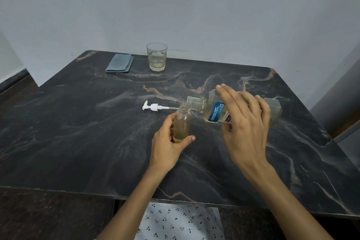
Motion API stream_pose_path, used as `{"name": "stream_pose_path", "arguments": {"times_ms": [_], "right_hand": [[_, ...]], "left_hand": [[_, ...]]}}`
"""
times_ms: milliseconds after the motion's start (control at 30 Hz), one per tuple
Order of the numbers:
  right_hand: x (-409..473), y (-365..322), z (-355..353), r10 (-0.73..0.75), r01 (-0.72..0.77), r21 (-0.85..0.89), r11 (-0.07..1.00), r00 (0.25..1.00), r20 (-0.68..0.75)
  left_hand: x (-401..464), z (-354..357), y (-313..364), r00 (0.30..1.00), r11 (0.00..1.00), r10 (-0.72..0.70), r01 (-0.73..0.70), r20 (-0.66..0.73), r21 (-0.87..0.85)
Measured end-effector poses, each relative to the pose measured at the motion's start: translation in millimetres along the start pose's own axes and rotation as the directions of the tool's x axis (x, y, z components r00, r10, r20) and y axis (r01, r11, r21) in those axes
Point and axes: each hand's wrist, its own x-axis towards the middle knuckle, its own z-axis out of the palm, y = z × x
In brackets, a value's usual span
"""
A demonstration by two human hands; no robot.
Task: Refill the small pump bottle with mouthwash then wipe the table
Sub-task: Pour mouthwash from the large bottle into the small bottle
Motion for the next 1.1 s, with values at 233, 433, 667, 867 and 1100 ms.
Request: {"name": "stream_pose_path", "arguments": {"times_ms": [233,433,667,867,1100], "right_hand": [[0.1,0.4,0.7,0.003,-0.003,-0.001,1.000,1.000,0.003],[-0.3,-0.4,0.5,0.005,-0.005,0.004,1.000,1.000,0.004],[-0.4,-0.6,0.1,0.009,-0.009,0.007,1.000,1.000,-0.005],[-0.6,-0.3,-0.1,0.008,-0.008,0.006,1.000,1.000,0.003],[-0.4,-0.2,0.6,0.008,-0.008,0.011,1.000,1.000,0.003]], "left_hand": [[-0.8,-0.5,2.5,1.000,1.000,0.002,-0.002,0.010,0.011],[-0.7,-0.2,2.1,1.000,1.000,-0.007,0.007,0.006,0.003],[-0.7,0.2,1.1,1.000,1.000,-0.004,0.004,0.007,-0.005],[-0.6,0.3,0.7,1.000,1.000,-0.004,0.004,0.010,0.002],[-0.4,-0.6,0.3,1.000,1.000,-0.002,0.002,0.010,-0.002]]}}
